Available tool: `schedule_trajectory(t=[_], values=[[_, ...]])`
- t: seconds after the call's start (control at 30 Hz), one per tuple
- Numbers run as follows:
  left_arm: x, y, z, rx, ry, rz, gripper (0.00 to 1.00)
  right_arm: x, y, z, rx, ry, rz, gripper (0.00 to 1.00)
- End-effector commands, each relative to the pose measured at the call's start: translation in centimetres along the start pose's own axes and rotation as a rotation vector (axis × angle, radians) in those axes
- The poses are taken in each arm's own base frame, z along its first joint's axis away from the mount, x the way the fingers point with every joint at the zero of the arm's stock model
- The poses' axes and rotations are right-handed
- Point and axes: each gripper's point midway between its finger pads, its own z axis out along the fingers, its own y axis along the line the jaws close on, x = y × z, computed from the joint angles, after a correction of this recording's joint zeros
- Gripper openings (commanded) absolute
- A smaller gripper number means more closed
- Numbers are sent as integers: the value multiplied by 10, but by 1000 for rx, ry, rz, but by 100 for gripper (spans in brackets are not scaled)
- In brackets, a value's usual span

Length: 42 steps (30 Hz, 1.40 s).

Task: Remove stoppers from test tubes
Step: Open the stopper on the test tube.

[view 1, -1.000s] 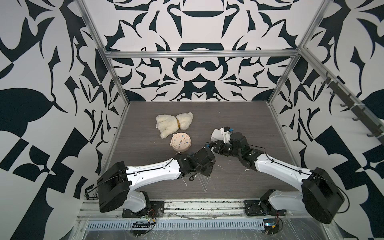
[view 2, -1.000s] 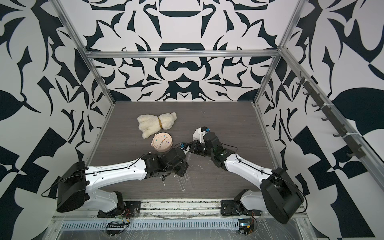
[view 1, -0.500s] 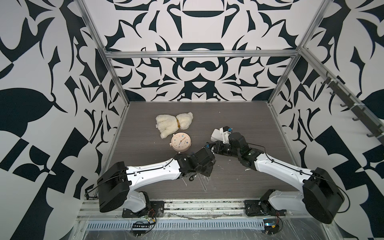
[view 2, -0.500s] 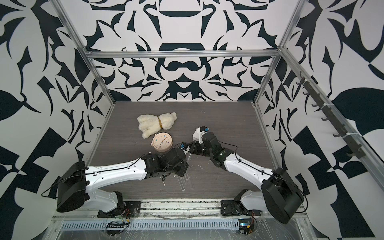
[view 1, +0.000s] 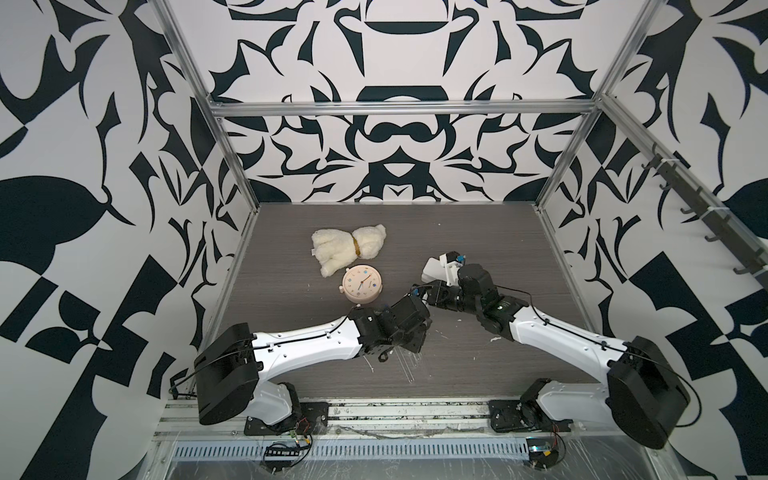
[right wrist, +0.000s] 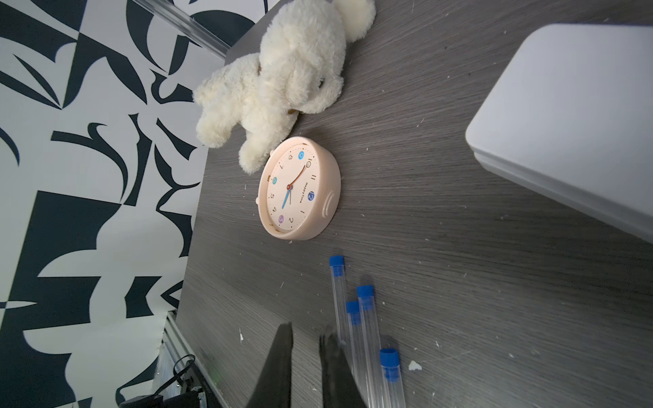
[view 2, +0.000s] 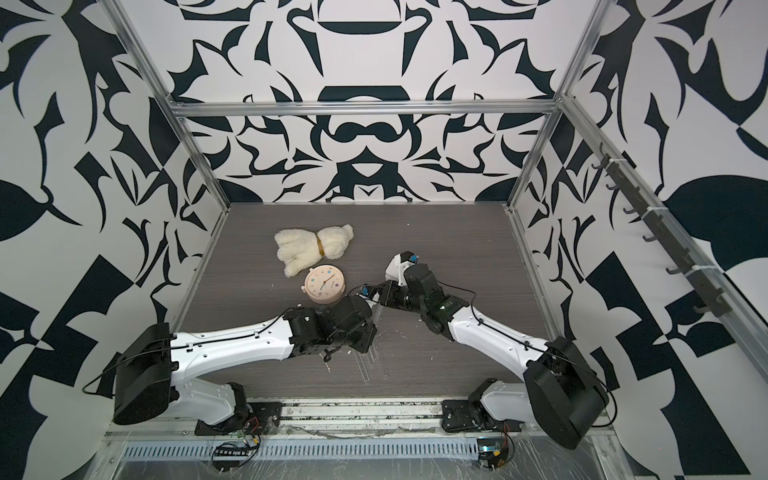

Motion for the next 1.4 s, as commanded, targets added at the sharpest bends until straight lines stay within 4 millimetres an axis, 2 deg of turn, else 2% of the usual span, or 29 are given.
schedule_trajectory(t=[0.0,0.33,0.63,0.83,1.13,1.37], values=[[8,9,2,-36,14,7,9,-16,32,-12,-129,-45,21,0],[9,12,1,-45,12,6,8,-19,30,-15,-141,-47,50,0],[7,10,-1,-42,6,8,8,-23,6,-15,7,-79,-38,0],[8,11,-1,-43,11,5,7,-30,-1,-19,66,-104,-84,0],[10,12,1,-45,16,3,4,-37,5,-24,64,-128,-94,0],[14,13,5,-47,26,3,2,-44,23,-30,10,-141,-85,0]])
